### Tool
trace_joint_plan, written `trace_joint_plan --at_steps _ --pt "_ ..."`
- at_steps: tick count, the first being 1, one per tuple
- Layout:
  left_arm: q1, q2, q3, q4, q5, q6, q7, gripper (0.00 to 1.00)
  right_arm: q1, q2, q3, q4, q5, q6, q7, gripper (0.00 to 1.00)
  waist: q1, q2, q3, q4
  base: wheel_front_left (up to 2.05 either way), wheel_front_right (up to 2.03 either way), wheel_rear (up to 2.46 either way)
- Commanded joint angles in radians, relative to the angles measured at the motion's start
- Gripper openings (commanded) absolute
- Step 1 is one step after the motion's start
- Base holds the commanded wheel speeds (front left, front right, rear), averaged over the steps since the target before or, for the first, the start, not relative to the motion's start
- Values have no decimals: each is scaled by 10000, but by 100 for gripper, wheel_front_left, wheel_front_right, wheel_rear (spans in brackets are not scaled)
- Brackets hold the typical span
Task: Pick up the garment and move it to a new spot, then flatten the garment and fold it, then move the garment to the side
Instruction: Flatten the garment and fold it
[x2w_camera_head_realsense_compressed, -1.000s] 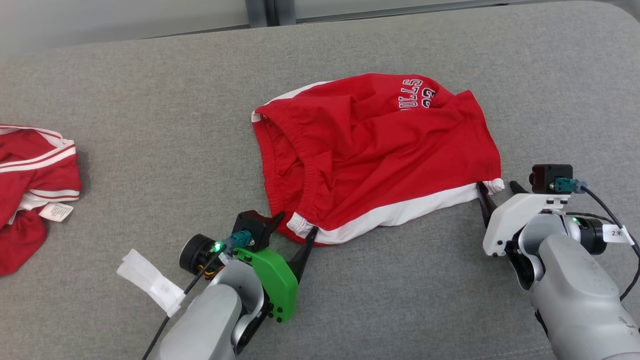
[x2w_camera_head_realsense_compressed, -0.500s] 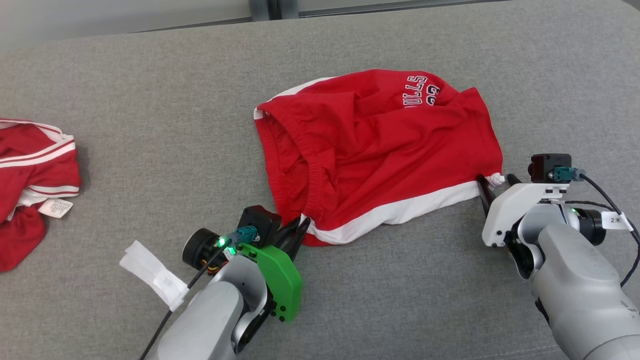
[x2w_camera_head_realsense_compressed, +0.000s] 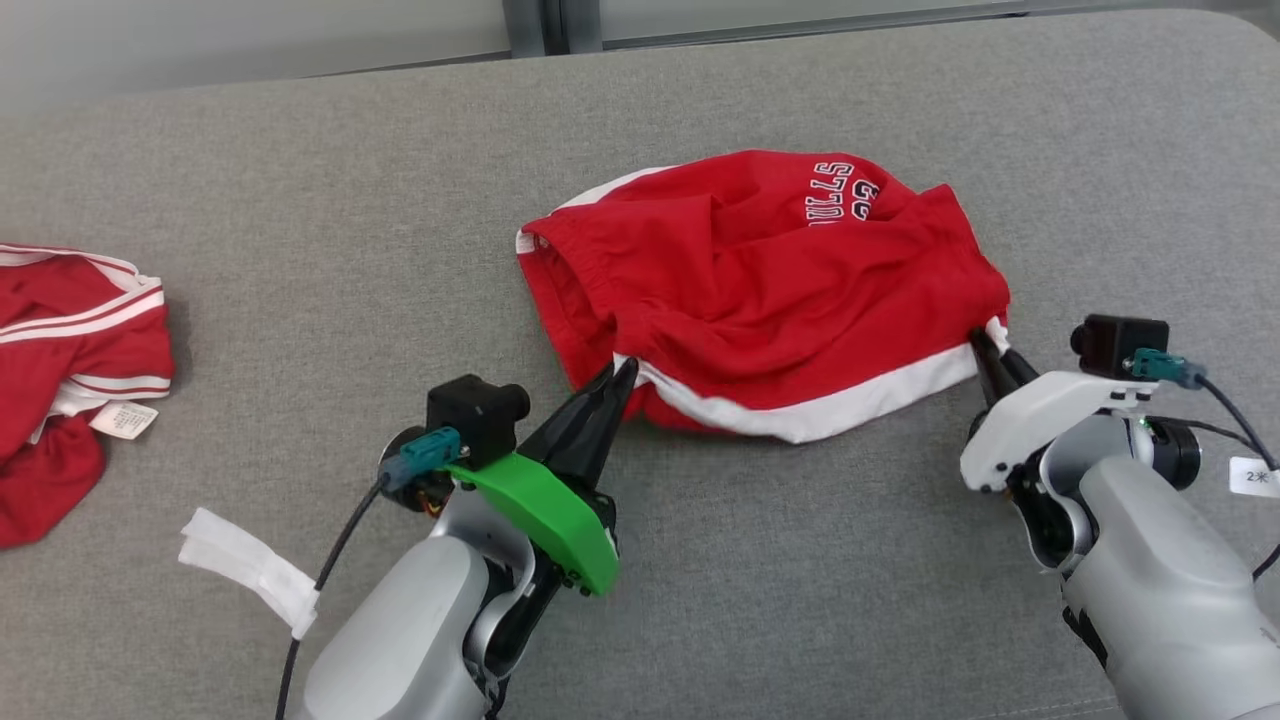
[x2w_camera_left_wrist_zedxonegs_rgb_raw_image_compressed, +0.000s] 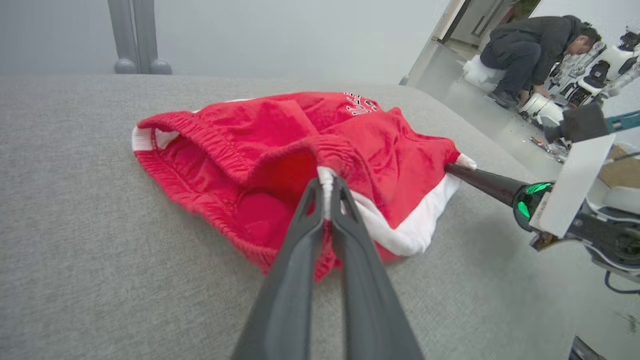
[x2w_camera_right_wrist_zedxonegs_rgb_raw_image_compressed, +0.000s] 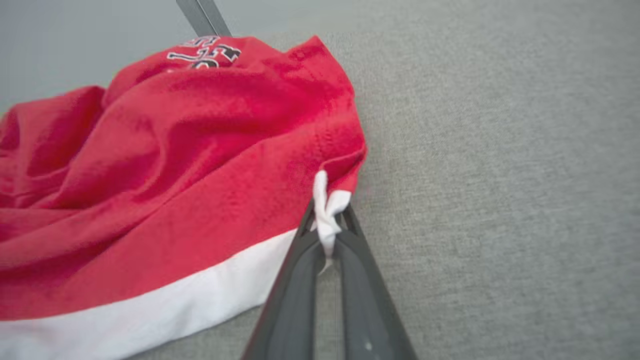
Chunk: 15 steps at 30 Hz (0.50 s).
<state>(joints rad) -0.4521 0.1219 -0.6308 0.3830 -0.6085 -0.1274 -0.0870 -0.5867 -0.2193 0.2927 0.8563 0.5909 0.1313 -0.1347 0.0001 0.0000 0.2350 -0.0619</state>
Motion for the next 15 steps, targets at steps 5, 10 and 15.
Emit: trace_joint_plan --at_steps 5,10,15 --pt "-239 159 -29 -1169 -1281 -46 -519 0 436 -353 -185 -2600 1617 -11 -556 0 -1 0 -317 -130 0 0 0" --pt "-710 556 204 -2143 -2320 -49 -451 0 664 -921 -628 -5550 2468 -6 -526 0 -1 0 -448 -360 0 0 0" --pt "-1489 1060 668 -2783 -2808 -50 -171 0 291 -1079 -1372 -7725 2679 -6 -25 0 -1 0 -476 -591 0 0 0"
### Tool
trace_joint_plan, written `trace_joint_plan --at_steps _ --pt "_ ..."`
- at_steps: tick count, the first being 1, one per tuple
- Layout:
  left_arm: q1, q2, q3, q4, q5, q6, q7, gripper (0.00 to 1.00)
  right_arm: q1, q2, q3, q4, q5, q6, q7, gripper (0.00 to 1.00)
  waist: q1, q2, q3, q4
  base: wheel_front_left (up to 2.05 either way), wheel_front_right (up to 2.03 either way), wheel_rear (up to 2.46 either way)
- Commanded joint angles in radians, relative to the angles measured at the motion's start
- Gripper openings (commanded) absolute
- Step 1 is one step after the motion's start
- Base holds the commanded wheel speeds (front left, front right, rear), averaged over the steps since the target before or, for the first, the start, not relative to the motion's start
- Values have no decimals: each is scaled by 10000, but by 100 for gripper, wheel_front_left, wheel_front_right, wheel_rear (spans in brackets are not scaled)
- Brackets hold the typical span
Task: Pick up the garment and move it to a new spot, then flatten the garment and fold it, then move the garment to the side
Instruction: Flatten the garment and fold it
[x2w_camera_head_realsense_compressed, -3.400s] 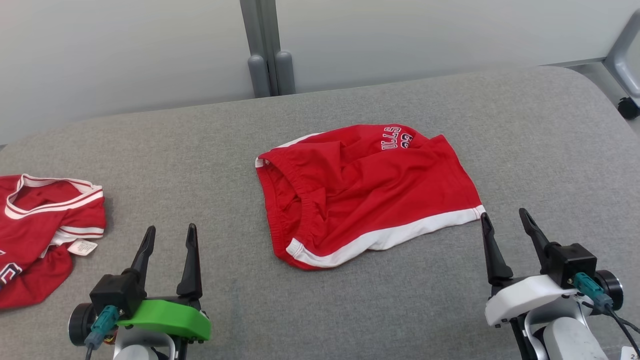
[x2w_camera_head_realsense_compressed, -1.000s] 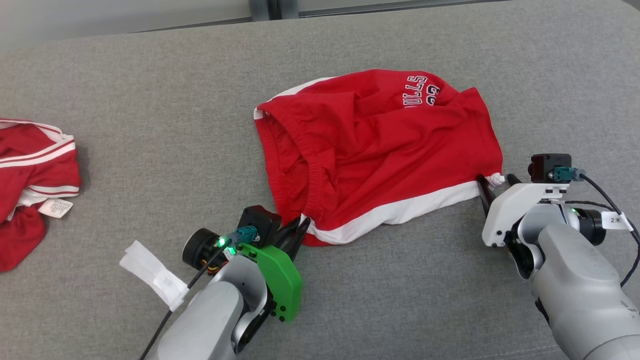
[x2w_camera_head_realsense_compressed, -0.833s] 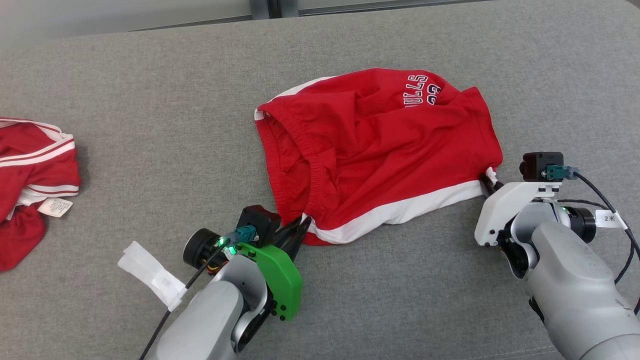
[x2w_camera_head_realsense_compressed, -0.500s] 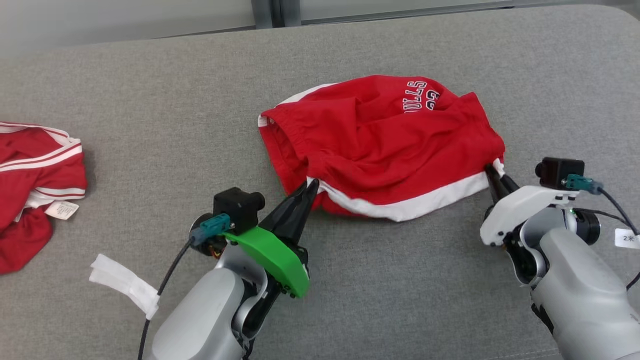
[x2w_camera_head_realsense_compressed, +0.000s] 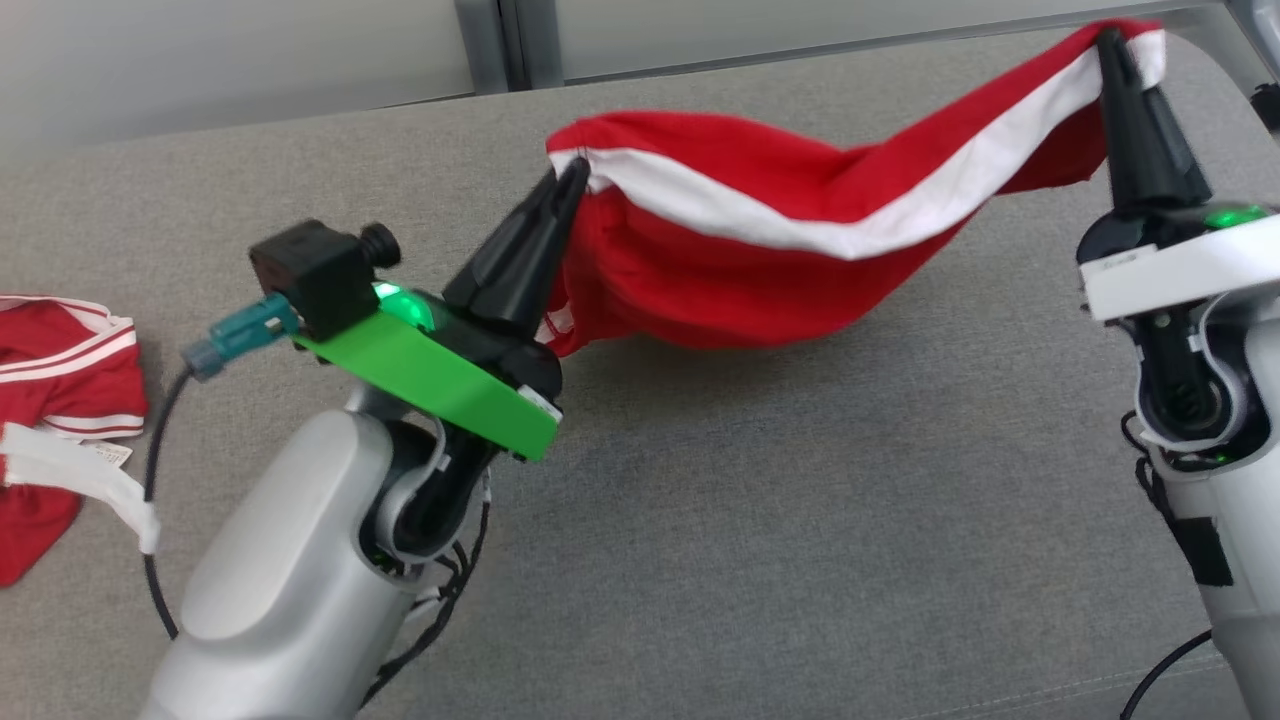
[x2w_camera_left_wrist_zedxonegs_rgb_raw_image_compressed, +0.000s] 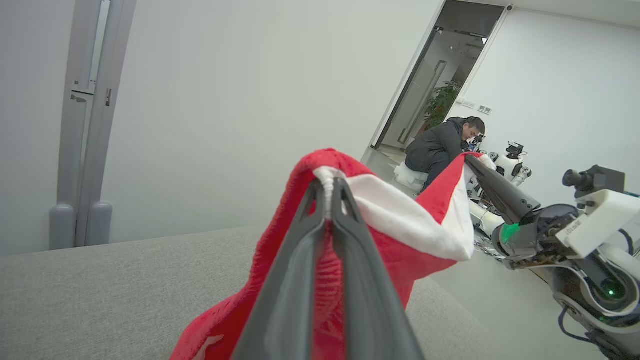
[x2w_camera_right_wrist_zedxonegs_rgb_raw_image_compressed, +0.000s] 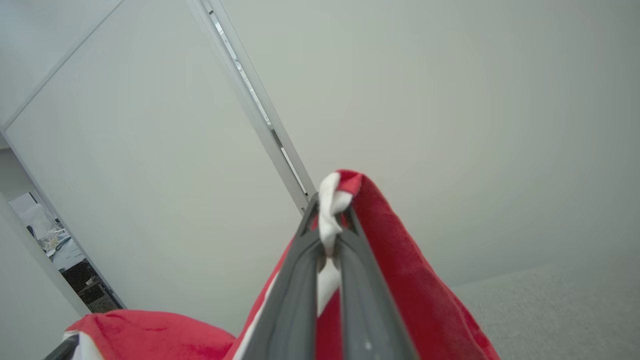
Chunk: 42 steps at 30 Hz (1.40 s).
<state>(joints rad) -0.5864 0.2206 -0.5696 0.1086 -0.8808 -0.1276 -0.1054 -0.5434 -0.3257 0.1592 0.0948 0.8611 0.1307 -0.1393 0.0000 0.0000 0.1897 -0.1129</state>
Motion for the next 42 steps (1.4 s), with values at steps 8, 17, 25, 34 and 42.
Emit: trace_joint_plan --at_steps 8,17,25,34,42 --pt "-1065 137 979 -420 -885 -28 14 0 -1054 550 -881 -1784 -440 0 934 0 0 0 -246 -200 0 0 0" --pt "-2005 -47 1677 1140 -1492 24 -192 0 -2694 1150 -768 -261 -1438 0 1992 0 0 0 -1242 -118 0 0 0" --pt "-2310 -400 1672 2409 -1794 9 -221 0 -3293 1405 -1155 907 -1910 0 2431 0 0 0 -1583 88 0 0 0" --pt "-3481 -696 1910 3887 -1528 101 -974 0 -4610 1885 -1999 2824 -2703 -2 2322 0 0 0 -186 -61 0 0 0" --pt "-5011 -1142 3097 3690 -222 -3 -1623 0 -6499 2179 -2190 3375 -3549 -11 -906 0 0 0 1081 -14 0 0 0"
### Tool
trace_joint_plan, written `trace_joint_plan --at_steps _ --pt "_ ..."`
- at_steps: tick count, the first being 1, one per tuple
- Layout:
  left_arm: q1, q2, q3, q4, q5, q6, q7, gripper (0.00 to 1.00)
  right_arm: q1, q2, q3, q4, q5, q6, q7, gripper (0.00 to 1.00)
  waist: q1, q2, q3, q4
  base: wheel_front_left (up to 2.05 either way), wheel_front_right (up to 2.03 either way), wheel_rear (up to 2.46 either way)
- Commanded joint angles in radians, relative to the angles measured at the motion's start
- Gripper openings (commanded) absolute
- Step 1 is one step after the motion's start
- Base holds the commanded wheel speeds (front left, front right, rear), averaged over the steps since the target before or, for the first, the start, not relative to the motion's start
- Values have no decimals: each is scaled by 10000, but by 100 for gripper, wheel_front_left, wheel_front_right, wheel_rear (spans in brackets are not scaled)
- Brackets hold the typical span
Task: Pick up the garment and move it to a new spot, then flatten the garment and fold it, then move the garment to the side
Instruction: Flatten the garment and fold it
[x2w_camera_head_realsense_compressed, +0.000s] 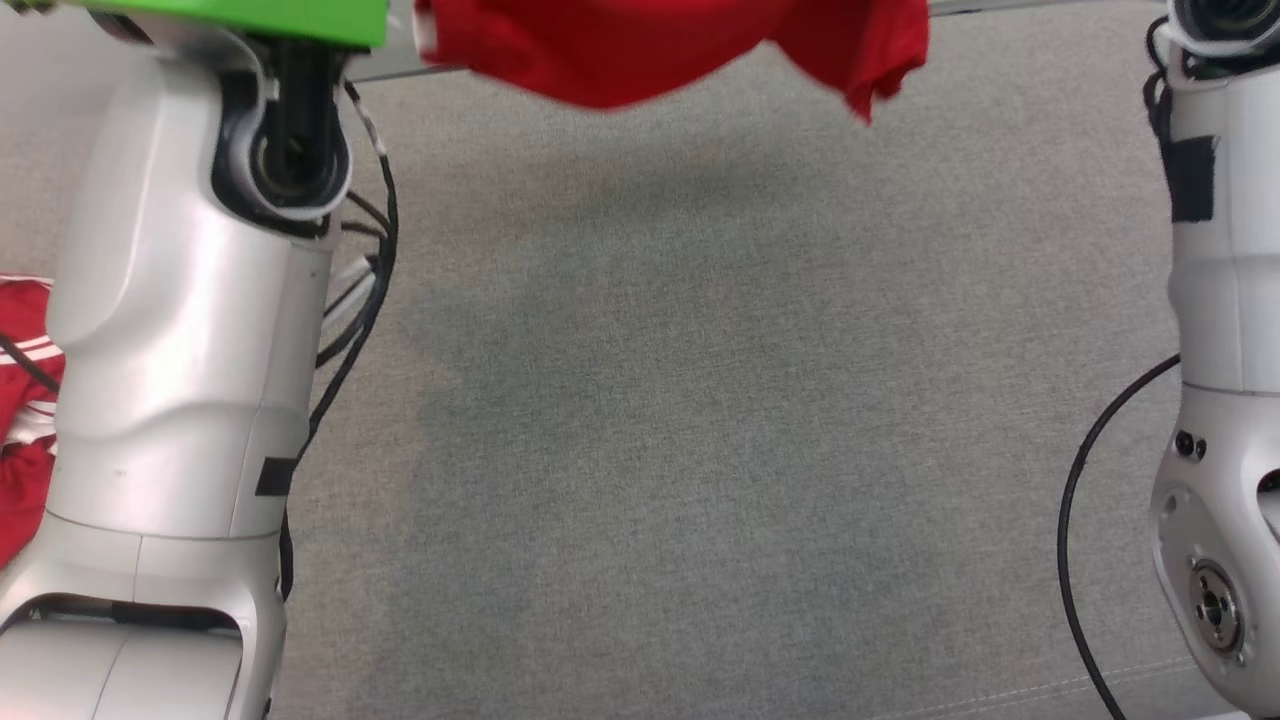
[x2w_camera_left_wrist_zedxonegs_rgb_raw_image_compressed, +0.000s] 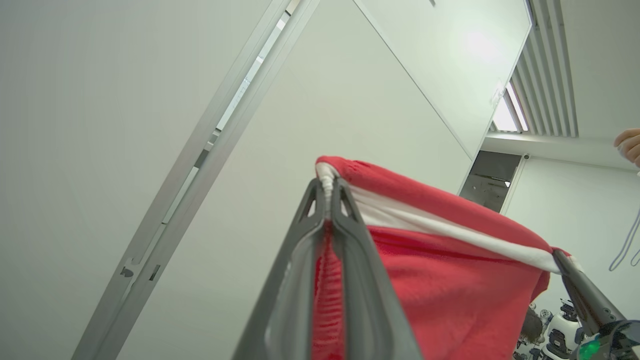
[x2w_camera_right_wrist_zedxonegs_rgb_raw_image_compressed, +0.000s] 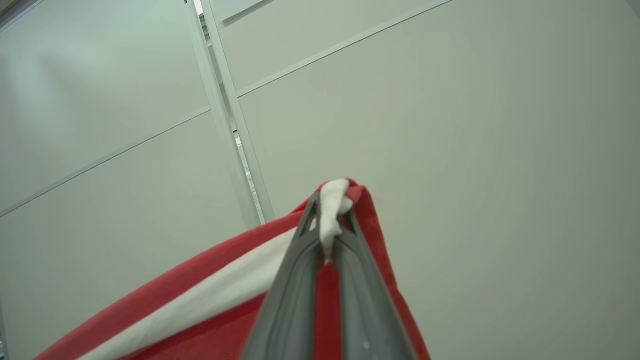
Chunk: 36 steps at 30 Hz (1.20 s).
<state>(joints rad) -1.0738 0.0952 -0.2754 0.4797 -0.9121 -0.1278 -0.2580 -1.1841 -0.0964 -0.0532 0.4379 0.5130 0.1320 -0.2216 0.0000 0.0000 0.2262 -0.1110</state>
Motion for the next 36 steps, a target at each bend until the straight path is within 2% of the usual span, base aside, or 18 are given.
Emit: trace_joint_plan --at_steps 1,3,6,12,14,17,21,24,27,36 --pt "-85 -16 376 -276 320 -10 -98 0 -192 -171 17 -182 -63 -25 -245 0 0 0 832 28 0 0 0" --pt "202 -215 403 -783 518 -24 -75 0 -62 -353 295 -305 -100 -25 -364 0 0 0 984 99 0 0 0" --pt "864 -299 -104 -927 553 -29 -59 0 624 -656 867 -76 16 -23 -402 0 0 0 1035 233 0 0 0" --pt "2651 -151 -1858 -504 -165 -34 -60 0 2893 -1816 2615 49 955 -20 926 0 0 0 714 520 0 0 0" --pt "3306 78 -2534 -598 -770 -35 -57 0 3847 -2318 2881 -309 1354 -20 1524 0 0 0 523 602 0 0 0" --pt "4402 732 -3484 -866 -1592 -36 175 0 5576 -2898 2962 -1019 1933 -20 2631 0 0 0 211 692 0 0 0" --pt "5467 1727 -4340 -1153 -2228 -36 505 0 7830 -3416 2341 -2207 2411 -20 3719 0 0 0 -139 806 0 0 0" --pt "6054 2211 -4891 -1138 -2347 -36 715 0 9340 -3427 1726 -2941 2289 -22 4272 0 0 0 -378 907 0 0 0" --pt "6437 2587 -5343 -996 -2283 -37 886 0 10678 -3175 1268 -3712 2051 -22 5023 0 0 0 -584 986 0 0 0" --pt "7306 3352 -6177 -941 -2194 -25 1522 0 13254 -2418 802 -5250 1134 -22 7671 0 0 0 -892 1050 0 0 0"
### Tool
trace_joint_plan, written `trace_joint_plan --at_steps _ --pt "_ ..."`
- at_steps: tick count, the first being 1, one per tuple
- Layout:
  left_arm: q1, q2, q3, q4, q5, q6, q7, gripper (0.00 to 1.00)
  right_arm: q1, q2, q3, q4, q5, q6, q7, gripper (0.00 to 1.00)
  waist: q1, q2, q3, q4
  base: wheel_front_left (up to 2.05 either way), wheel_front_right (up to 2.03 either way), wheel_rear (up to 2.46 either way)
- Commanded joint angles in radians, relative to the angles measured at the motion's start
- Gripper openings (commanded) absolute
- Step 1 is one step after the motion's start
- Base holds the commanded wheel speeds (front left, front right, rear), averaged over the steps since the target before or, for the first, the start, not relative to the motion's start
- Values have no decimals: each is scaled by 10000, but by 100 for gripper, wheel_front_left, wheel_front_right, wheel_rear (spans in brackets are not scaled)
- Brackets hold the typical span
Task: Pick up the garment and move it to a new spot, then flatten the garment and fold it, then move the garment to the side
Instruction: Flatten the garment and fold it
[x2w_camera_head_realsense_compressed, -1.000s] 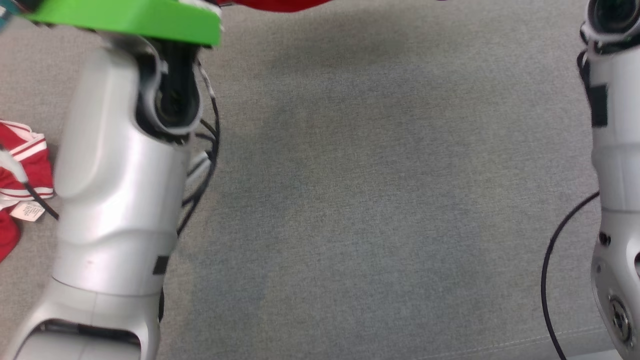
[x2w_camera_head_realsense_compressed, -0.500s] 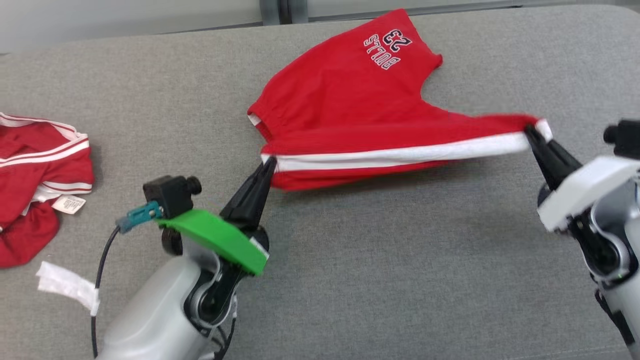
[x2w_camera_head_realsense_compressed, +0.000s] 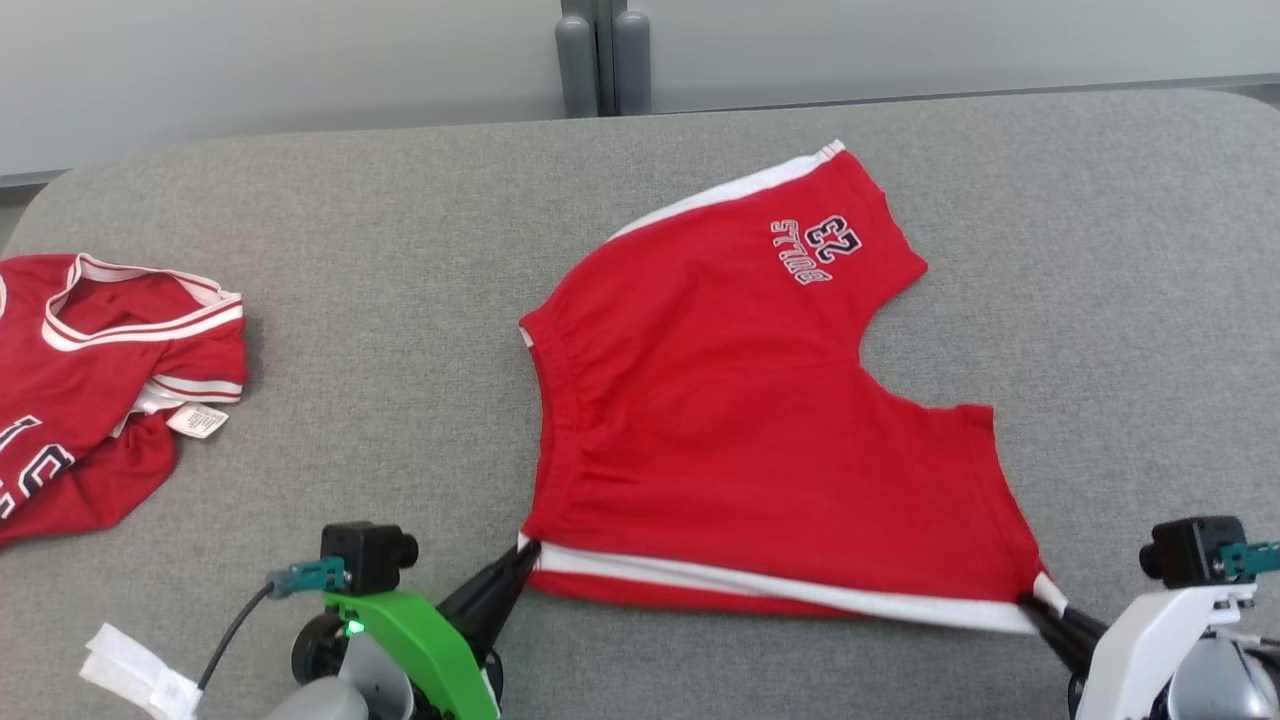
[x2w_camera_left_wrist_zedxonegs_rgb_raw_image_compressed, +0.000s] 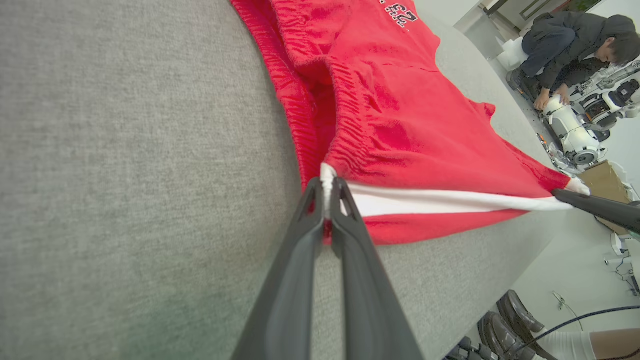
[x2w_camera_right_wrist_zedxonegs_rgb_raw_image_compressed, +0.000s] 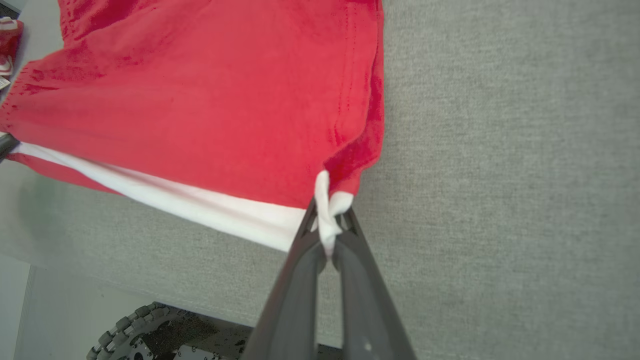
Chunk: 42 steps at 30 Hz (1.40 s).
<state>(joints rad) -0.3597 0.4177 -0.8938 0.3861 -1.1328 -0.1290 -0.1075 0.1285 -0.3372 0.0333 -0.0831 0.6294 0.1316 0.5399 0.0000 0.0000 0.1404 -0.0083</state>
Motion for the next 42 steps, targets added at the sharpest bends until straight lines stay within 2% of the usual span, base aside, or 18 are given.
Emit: trace_joint_plan --at_steps 1,7,10,13,20,26,36,42 --pt "325 224 -70 -140 -50 30 160 0 386 60 -85 -243 -36 -18 393 0 0 0 -45 32 0 0 0" --pt "1130 702 -413 -1386 -268 275 707 0 1578 529 -881 -1397 -188 -18 1941 0 0 0 -42 156 0 0 0" --pt "1261 663 -157 -2101 -533 371 493 0 1365 563 -1353 -2211 -442 -16 1935 0 0 0 16 212 0 0 0" --pt "1056 505 153 -2481 -865 333 349 0 473 380 -1275 -2394 -268 -13 1718 0 0 0 131 215 0 0 0" --pt "-201 -342 680 -2035 -878 258 -48 0 -2683 -515 -496 -620 -534 -13 932 0 0 0 577 471 0 0 0" --pt "-1520 -1288 860 -895 -819 234 -121 0 -5067 -867 213 1436 -697 -13 67 0 0 0 1250 932 0 0 0" --pt "-3115 -2625 1353 945 -550 424 -1001 0 -7965 -964 923 4147 -1202 -16 -1894 0 0 0 2584 1577 0 0 0" --pt "-3631 -3094 1592 1737 -349 499 -1343 0 -9045 -837 1275 5408 -1376 -16 -2720 0 0 0 3060 1877 0 0 0"
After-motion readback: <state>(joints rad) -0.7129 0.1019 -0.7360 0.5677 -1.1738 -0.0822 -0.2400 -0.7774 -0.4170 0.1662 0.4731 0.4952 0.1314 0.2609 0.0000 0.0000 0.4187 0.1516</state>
